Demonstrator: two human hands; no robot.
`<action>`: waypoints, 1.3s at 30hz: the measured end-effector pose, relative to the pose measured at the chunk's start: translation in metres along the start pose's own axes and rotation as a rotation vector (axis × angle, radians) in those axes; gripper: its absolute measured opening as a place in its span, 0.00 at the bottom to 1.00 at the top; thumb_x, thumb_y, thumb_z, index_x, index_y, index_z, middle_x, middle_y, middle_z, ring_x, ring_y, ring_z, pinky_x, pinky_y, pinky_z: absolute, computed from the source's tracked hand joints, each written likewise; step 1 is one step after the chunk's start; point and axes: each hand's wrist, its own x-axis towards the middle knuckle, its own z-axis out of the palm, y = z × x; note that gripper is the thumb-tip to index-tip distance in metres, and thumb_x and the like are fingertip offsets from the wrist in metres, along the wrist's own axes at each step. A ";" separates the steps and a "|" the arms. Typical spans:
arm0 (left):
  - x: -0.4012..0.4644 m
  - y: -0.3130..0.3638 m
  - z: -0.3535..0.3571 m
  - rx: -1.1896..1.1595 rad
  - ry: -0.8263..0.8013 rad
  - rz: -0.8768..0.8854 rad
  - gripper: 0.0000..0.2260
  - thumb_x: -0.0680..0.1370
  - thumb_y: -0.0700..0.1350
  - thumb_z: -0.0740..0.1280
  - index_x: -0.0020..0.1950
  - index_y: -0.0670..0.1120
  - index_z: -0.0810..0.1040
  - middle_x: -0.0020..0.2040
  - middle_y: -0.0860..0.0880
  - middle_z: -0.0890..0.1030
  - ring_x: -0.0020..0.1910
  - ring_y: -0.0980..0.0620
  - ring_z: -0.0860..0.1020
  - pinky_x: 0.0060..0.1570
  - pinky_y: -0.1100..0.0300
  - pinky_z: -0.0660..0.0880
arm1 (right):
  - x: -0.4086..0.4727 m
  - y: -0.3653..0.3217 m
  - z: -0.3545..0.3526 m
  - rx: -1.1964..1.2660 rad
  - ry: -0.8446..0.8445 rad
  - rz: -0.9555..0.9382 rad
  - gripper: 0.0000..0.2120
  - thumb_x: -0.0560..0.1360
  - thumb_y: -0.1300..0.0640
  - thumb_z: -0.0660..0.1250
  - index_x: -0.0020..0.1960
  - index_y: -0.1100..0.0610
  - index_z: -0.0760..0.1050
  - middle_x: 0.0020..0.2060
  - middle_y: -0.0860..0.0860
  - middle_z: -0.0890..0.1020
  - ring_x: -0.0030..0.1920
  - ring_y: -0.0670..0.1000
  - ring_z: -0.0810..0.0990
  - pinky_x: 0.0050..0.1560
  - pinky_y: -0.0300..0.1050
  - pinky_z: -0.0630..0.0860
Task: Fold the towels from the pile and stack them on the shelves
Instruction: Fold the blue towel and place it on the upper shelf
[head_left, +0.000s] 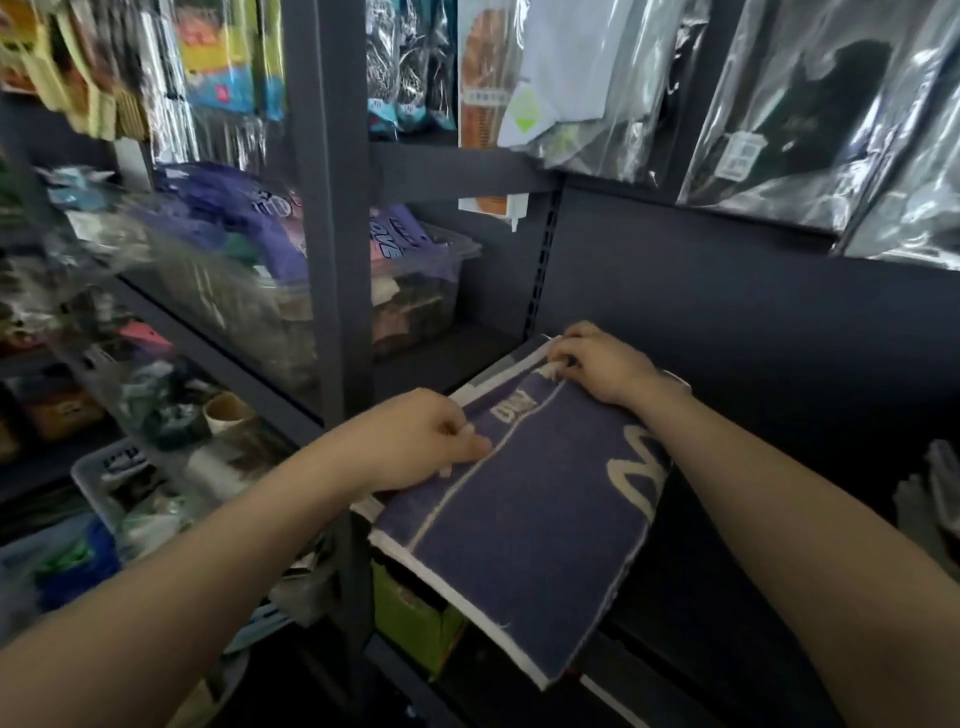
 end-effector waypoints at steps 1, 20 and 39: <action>0.001 0.001 -0.003 -0.069 0.018 0.009 0.12 0.77 0.52 0.64 0.39 0.45 0.77 0.28 0.53 0.74 0.21 0.62 0.69 0.24 0.69 0.65 | 0.001 0.002 -0.001 -0.011 0.038 0.012 0.11 0.78 0.52 0.60 0.58 0.50 0.75 0.63 0.51 0.68 0.60 0.55 0.72 0.59 0.53 0.71; 0.039 -0.016 0.002 0.540 0.107 0.026 0.13 0.82 0.46 0.53 0.58 0.40 0.72 0.57 0.41 0.74 0.54 0.44 0.73 0.51 0.55 0.67 | -0.029 0.040 -0.003 0.238 0.352 0.328 0.11 0.77 0.58 0.59 0.56 0.60 0.75 0.55 0.60 0.79 0.55 0.59 0.76 0.53 0.48 0.73; 0.082 0.006 -0.019 0.167 0.284 0.056 0.16 0.81 0.52 0.53 0.53 0.41 0.72 0.47 0.45 0.72 0.43 0.48 0.70 0.40 0.58 0.62 | -0.032 0.049 -0.025 1.095 0.724 0.563 0.06 0.74 0.65 0.66 0.43 0.58 0.69 0.34 0.51 0.74 0.34 0.48 0.72 0.33 0.39 0.71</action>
